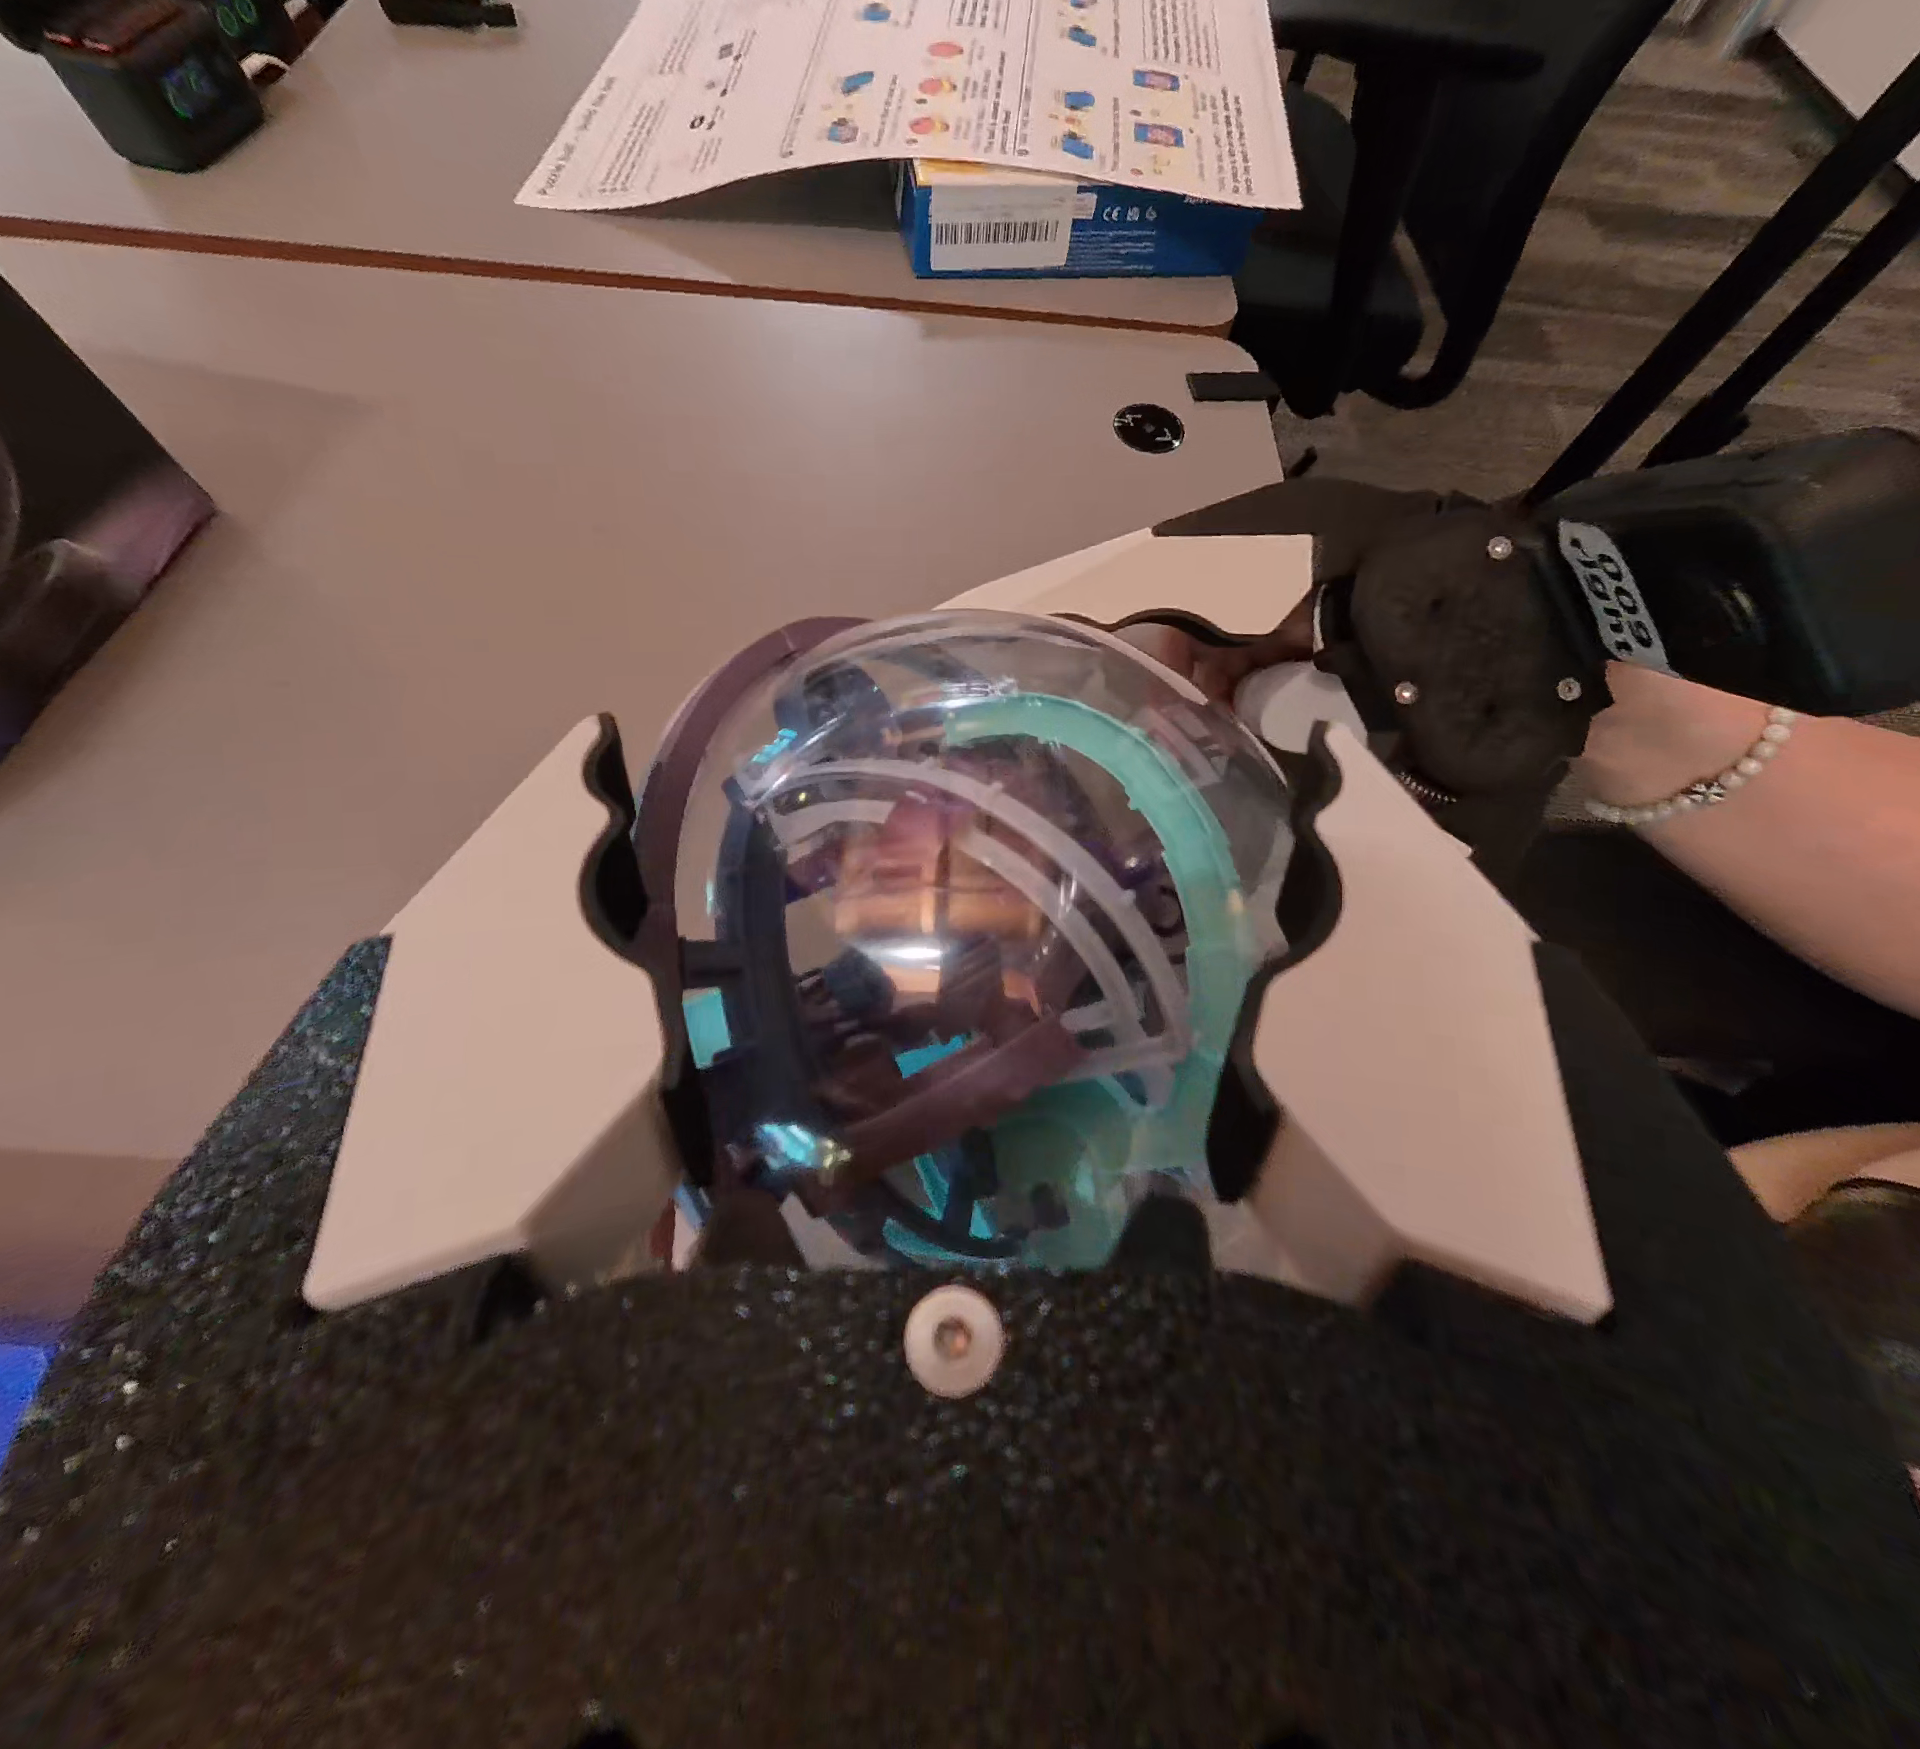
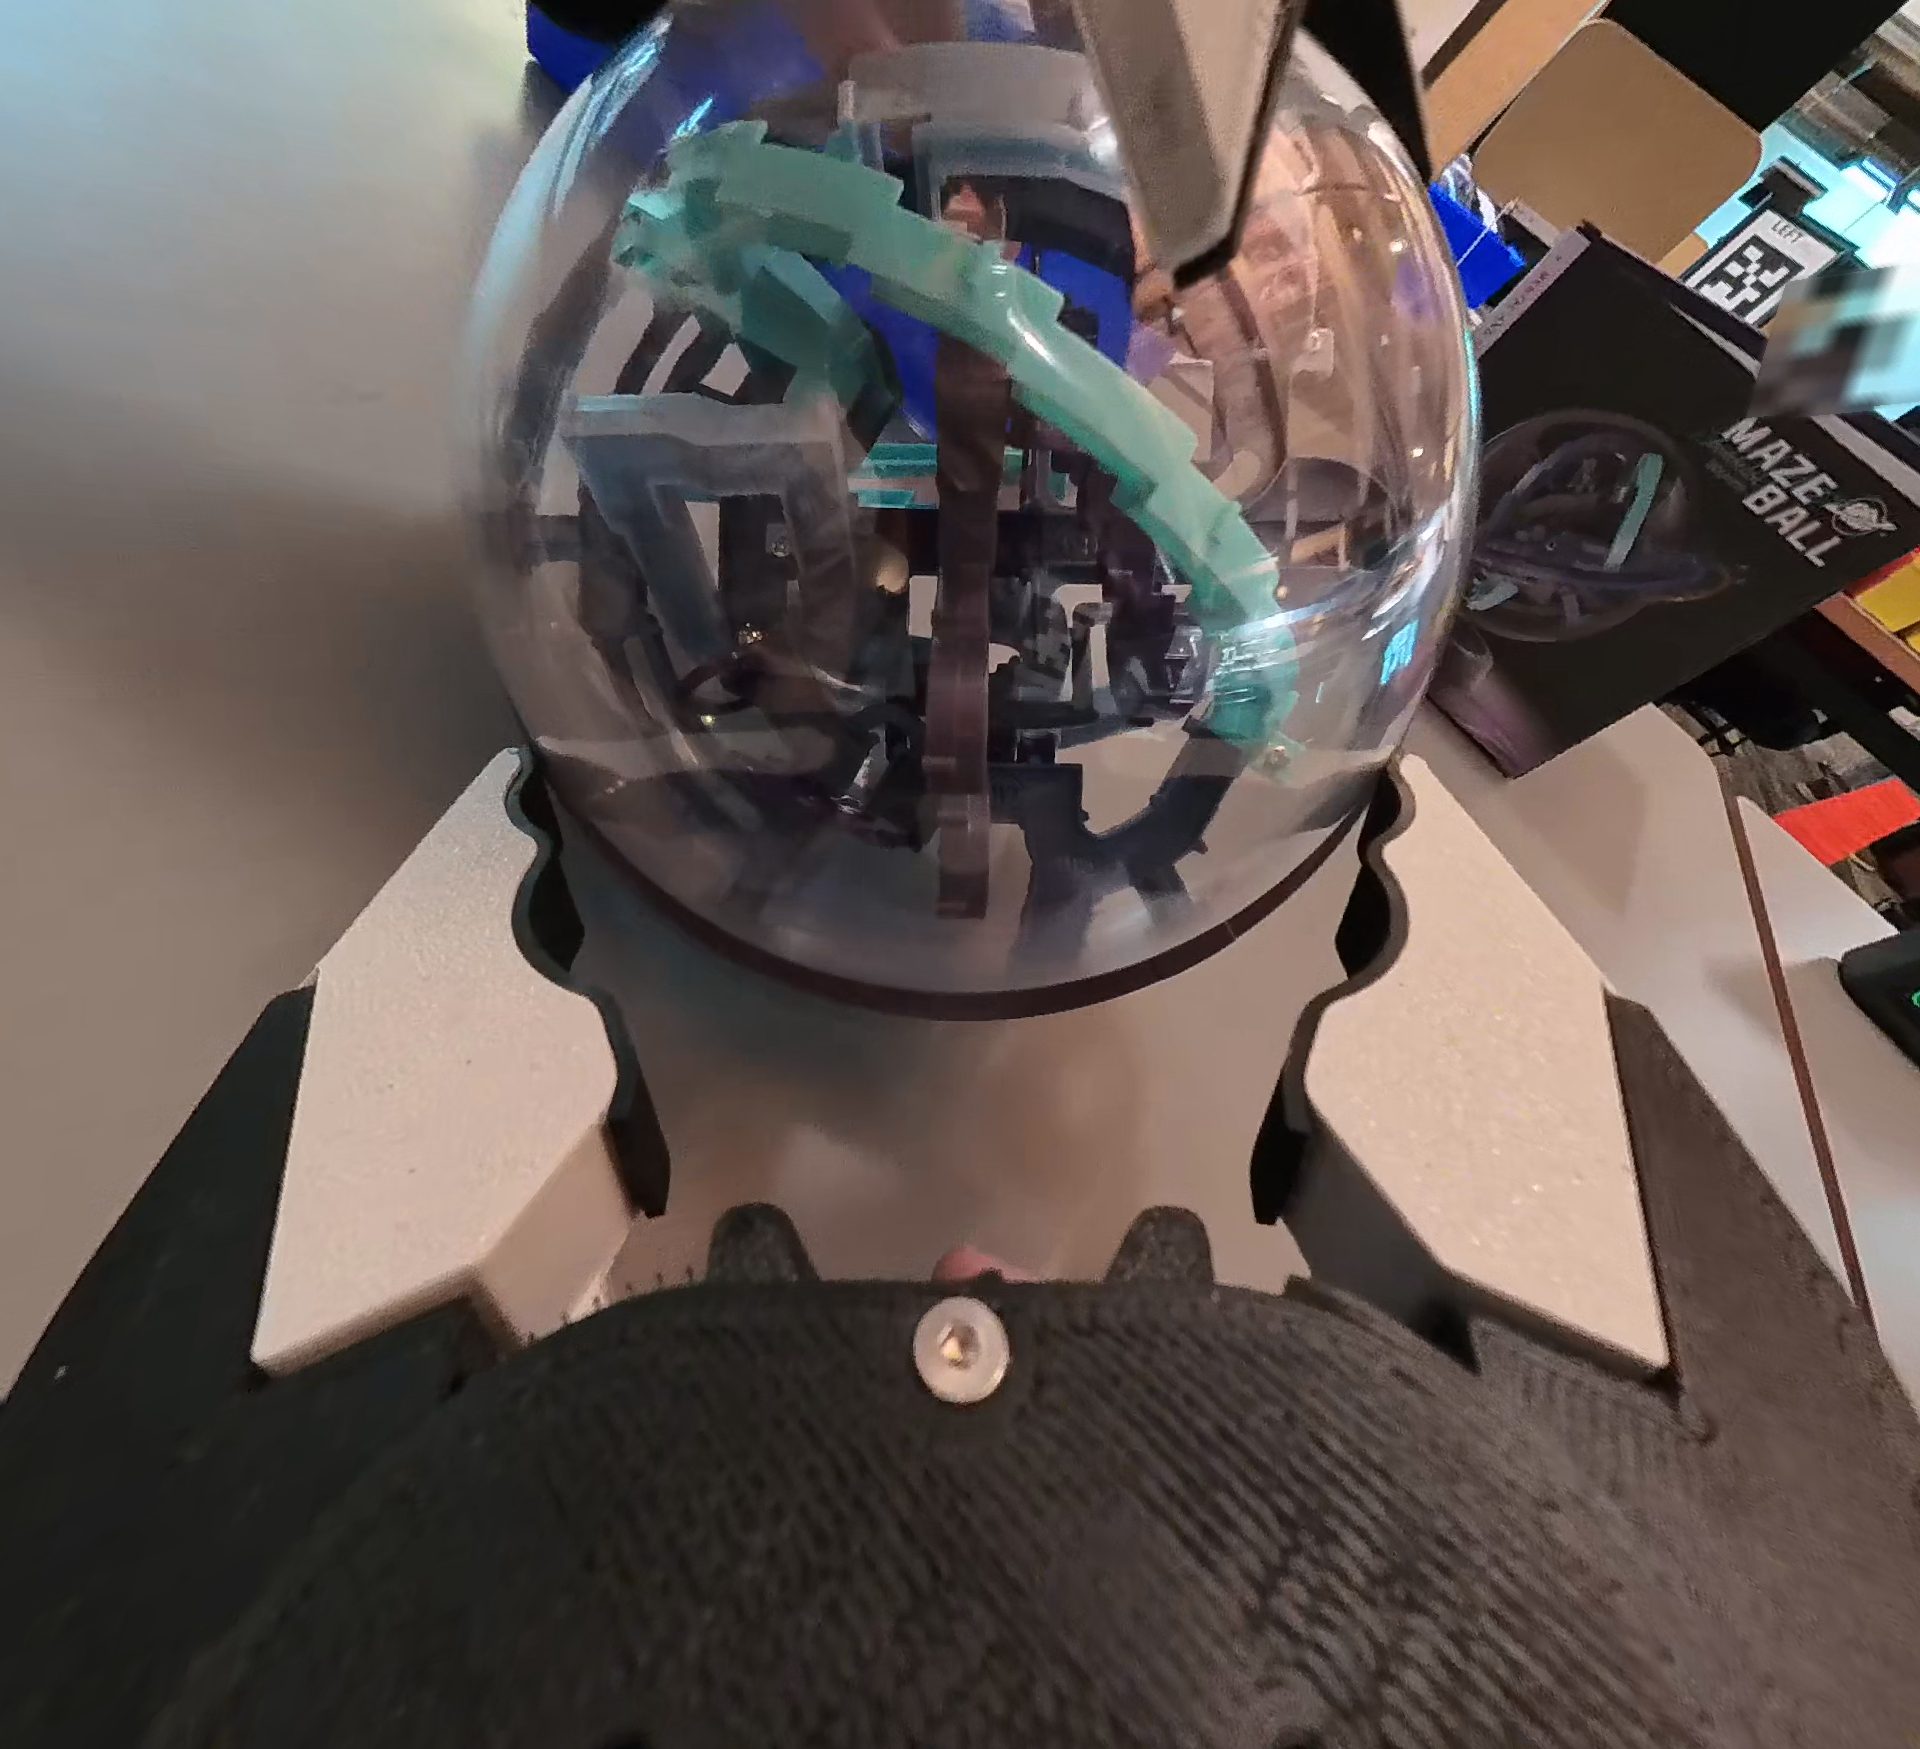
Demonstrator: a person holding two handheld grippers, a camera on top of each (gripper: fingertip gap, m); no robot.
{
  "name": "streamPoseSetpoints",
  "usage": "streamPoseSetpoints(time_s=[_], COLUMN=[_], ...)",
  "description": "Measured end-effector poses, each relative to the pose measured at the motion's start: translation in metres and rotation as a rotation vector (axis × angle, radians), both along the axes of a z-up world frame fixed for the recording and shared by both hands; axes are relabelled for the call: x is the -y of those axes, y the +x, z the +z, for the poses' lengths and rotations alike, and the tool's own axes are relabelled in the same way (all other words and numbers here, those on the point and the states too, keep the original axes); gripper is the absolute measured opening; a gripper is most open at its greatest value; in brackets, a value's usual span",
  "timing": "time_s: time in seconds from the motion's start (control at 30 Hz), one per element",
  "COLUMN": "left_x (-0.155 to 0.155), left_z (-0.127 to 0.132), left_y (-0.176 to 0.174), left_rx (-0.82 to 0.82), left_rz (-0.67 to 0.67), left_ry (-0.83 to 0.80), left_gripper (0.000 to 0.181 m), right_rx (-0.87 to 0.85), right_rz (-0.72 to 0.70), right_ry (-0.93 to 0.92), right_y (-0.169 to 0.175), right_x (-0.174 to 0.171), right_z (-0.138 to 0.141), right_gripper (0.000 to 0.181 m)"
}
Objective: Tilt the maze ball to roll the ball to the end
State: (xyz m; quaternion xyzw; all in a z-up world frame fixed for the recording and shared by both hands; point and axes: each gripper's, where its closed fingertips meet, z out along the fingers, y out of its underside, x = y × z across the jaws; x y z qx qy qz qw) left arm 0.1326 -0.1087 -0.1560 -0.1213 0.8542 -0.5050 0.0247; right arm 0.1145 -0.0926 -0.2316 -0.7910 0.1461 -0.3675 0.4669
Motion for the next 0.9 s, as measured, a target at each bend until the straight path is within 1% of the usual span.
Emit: streamPoseSetpoints(time_s=[0.17,0.37,0.47,0.63,0.73,0.9], left_x=[0.001,0.003,0.005,0.009,0.010,0.013], left_z=[-0.004,-0.006,-0.007,-0.010,-0.010,-0.010], left_y=[-0.003,-0.002,-0.004,-0.009,-0.010,-0.006], left_rx=[0.011,-0.006,0.007,0.056,0.065,0.032], left_rz=[-0.049,-0.096,-0.122,-0.153,-0.151,-0.112], left_ry=[0.007,0.043,0.064,0.092,0.110,0.103], left_gripper=[0.127,0.127,0.127,0.130,0.132,0.132], right_rx=[-0.014,-0.016,-0.014,-0.021,-0.013,-0.002], right_rz=[-0.020,-0.035,-0.022,0.002,0.028,0.012], right_ry=[-0.008,-0.070,-0.042,0.016,0.065,0.056], right_y=[0.001,0.002,0.001,-0.001,-0.004,-0.002], right_x=[0.002,0.009,0.008,0.004,0.000,-0.001], right_z=[-0.003,-0.006,-0.002,0.007,0.017,0.015], right_gripper=[0.147,0.143,0.141,0.148,0.146,0.149])
